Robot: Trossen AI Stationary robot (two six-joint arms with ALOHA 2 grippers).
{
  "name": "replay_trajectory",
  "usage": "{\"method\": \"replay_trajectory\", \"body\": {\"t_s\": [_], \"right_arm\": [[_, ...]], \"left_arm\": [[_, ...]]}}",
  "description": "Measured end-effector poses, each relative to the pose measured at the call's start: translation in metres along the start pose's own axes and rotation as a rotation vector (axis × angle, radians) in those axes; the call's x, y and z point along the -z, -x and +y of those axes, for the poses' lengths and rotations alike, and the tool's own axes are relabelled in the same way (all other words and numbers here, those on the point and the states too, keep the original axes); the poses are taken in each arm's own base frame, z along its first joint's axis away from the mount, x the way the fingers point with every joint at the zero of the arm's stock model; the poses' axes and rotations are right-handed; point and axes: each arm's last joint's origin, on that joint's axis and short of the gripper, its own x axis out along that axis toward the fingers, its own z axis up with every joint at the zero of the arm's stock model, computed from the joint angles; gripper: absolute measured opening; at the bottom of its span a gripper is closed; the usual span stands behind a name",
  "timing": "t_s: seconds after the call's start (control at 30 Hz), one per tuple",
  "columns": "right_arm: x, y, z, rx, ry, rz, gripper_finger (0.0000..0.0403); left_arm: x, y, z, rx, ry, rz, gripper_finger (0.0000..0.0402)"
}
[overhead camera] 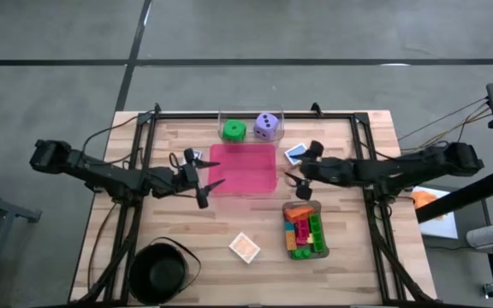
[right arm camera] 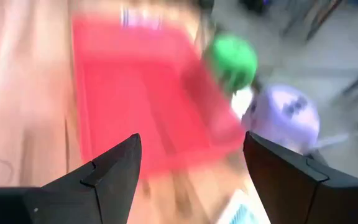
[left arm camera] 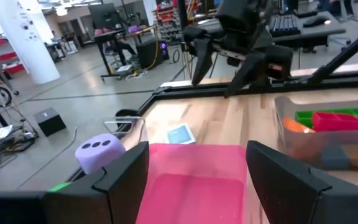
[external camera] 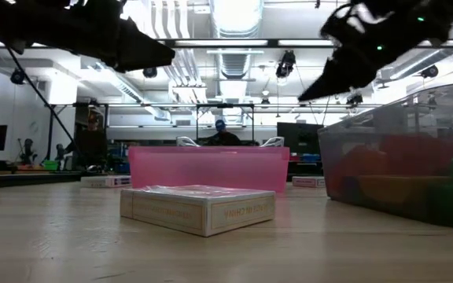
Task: Pick & Place Toys
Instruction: Put the right blue game card into the red bin
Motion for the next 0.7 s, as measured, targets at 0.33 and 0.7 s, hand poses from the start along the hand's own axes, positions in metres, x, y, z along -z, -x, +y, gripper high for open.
{"method": "replay_trajectory", "body": {"t_s": [0.33, 0.7], "right_arm": [[-0.034, -0.038, -0.002, 0.053, 0.250, 0.446, 0.0282], [-0.047, -0.065, 0.005, 0.118, 0.371, 0.736, 0.0282]], "left_arm": [[0.006, 0.000, -0.001, 0.009, -0.036, 0.058, 0.0270], [0.008, 0.000, -0.001, 0.011, -0.042, 0.070, 0.0270]]}}
